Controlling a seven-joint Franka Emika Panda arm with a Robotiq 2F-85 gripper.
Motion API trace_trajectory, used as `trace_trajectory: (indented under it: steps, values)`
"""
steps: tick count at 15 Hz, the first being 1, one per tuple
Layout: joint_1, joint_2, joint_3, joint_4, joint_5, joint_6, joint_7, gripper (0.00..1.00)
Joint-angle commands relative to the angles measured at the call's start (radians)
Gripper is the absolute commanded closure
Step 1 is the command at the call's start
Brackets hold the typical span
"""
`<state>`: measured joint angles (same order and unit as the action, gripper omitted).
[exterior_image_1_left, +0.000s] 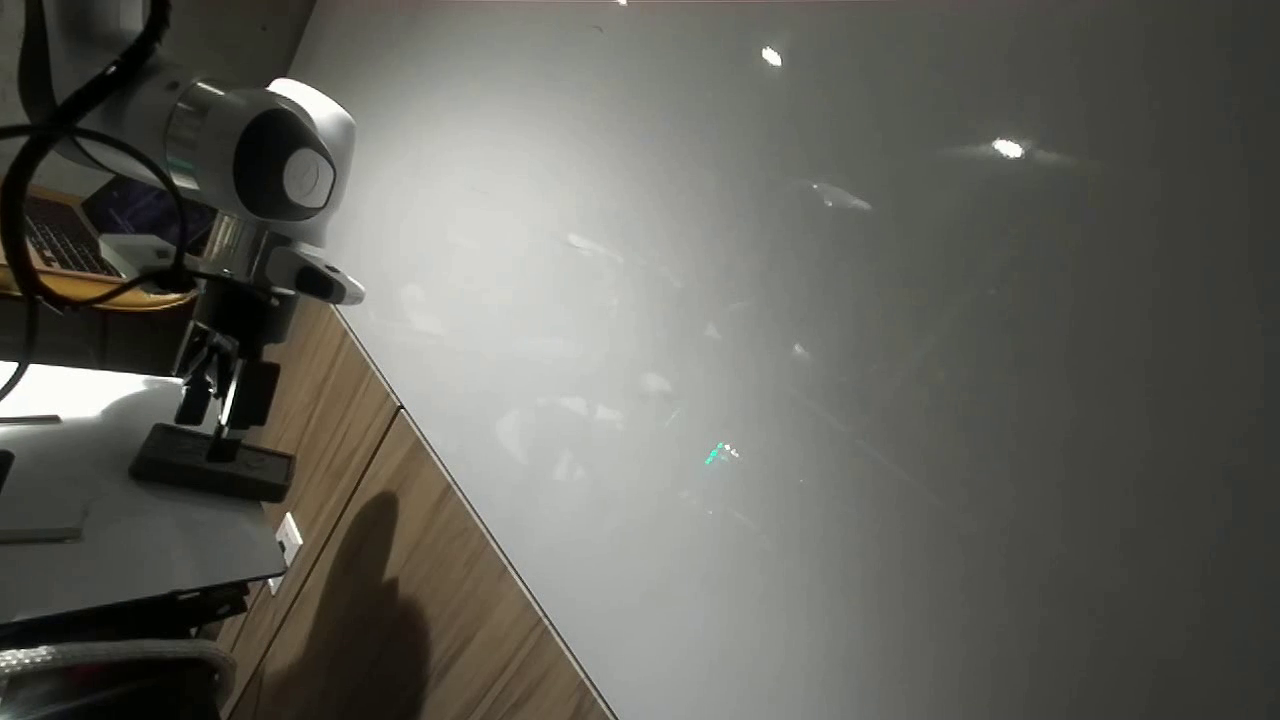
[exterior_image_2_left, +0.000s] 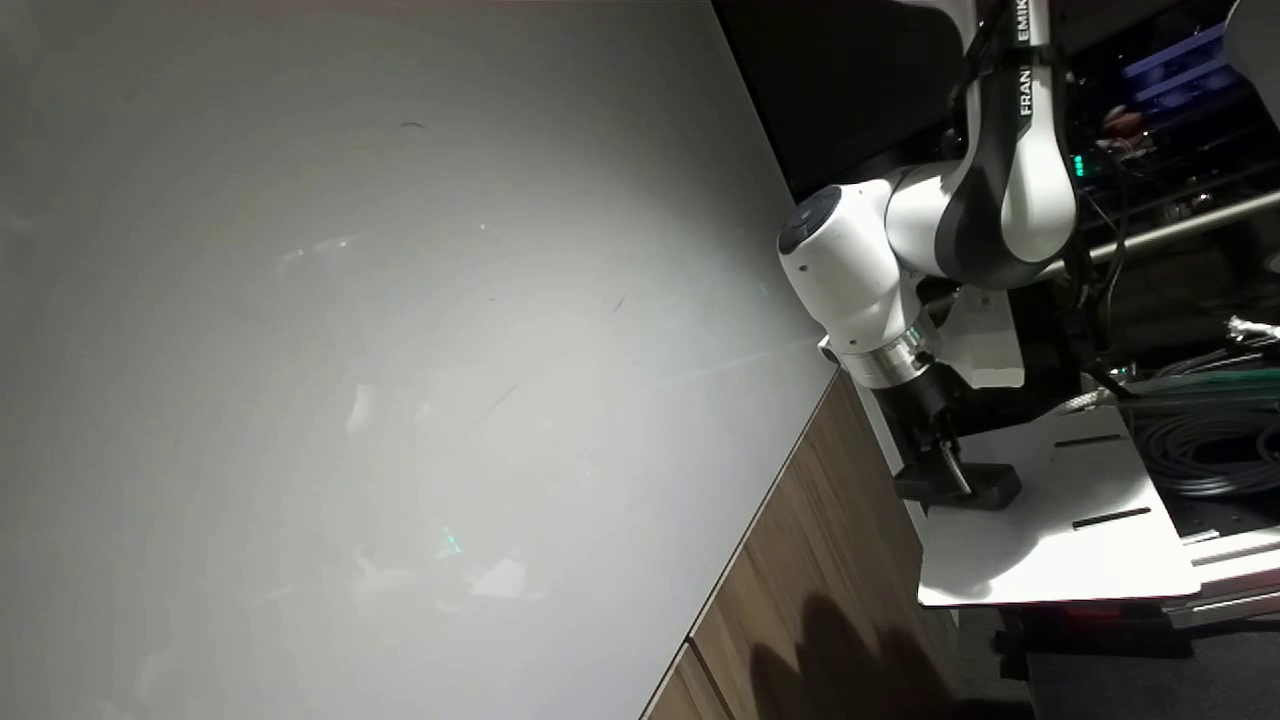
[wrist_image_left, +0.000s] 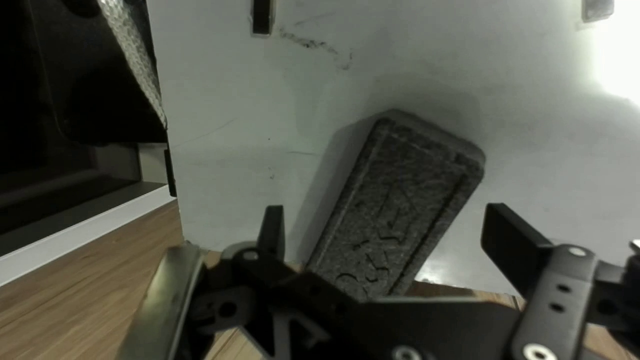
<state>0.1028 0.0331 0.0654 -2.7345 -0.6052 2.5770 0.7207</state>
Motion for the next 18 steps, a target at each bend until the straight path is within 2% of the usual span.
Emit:
trace_trajectory:
  steps: [1,9,18]
  values:
    - [0.012,-0.039,0.014,-0.014,0.009,0.011,0.006,0.0]
    - [0.01,-0.013,0.02,-0.01,-0.037,0.014,0.04,0.0]
    - [0.002,0.01,-0.002,-0.009,-0.068,0.016,0.067,0.0]
